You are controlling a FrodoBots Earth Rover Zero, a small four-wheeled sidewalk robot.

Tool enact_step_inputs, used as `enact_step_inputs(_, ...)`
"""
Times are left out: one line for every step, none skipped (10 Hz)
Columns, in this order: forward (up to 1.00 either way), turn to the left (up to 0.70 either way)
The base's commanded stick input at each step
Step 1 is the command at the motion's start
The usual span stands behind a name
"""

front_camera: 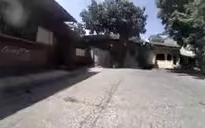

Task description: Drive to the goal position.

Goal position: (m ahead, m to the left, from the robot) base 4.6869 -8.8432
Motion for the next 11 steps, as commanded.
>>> enact_step_inputs(0.0, 0.0)
enact_step_inputs(0.0, 0.0)
enact_step_inputs(0.0, 0.0)
enact_step_inputs(0.0, 0.0)
enact_step_inputs(0.0, 0.0)
enact_step_inputs(0.65, 0.0)
enact_step_inputs(1.0, 0.0)
enact_step_inputs(1.0, 0.0)
enact_step_inputs(1.0, 0.0)
enact_step_inputs(1.0, -0.12)
enact_step_inputs(1.0, -0.4)
